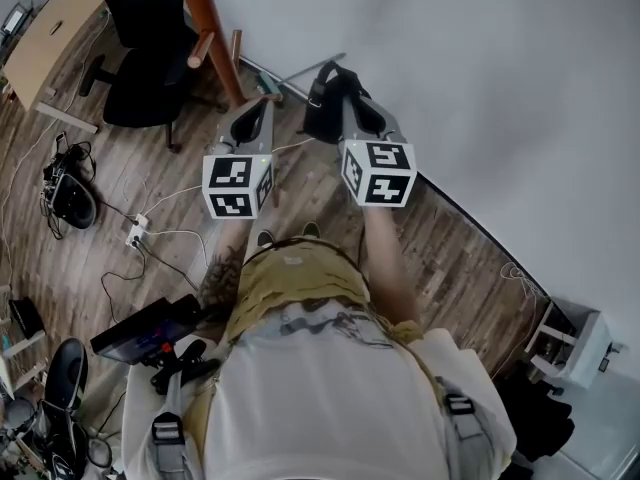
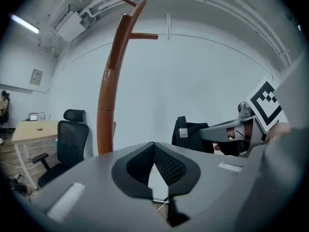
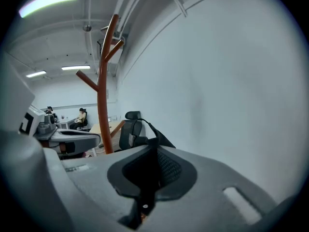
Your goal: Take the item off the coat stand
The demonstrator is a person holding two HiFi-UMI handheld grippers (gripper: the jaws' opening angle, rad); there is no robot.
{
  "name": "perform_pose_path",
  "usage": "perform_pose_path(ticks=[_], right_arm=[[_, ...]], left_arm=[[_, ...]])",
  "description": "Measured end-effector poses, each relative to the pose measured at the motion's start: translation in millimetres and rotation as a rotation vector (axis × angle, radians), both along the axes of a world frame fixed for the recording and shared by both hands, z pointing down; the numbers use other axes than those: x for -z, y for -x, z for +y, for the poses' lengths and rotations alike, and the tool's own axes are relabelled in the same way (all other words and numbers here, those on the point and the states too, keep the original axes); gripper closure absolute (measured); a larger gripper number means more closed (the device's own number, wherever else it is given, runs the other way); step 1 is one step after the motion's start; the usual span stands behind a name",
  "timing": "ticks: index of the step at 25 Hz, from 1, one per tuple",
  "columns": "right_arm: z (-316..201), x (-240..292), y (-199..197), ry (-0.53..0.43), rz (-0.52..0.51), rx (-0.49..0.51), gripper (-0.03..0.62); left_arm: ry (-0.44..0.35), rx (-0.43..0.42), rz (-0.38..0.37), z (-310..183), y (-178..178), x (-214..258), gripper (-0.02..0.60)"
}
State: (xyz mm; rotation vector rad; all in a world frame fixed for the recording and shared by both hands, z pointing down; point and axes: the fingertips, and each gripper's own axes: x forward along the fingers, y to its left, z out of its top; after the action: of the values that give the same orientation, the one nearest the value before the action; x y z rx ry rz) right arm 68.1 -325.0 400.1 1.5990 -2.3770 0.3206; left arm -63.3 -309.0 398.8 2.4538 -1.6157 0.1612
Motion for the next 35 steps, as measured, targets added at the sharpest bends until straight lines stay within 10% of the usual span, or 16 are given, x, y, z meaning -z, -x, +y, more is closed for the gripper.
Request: perform_pose_path(ticks=[13,35], right_arm=[[19.4,72.8,-3.9,-0.266,-0.121,-0.124,0.589],[21.3,88.2,5.2,-0.317,-0.111,-0.101,0.589]], left_arm=[[-0.166,-0.021,-0.009,6.5,-23.1,60.3,0.583],[-0.178,-0.031,-0.012,6.9,-24.1,66.6,0.583]])
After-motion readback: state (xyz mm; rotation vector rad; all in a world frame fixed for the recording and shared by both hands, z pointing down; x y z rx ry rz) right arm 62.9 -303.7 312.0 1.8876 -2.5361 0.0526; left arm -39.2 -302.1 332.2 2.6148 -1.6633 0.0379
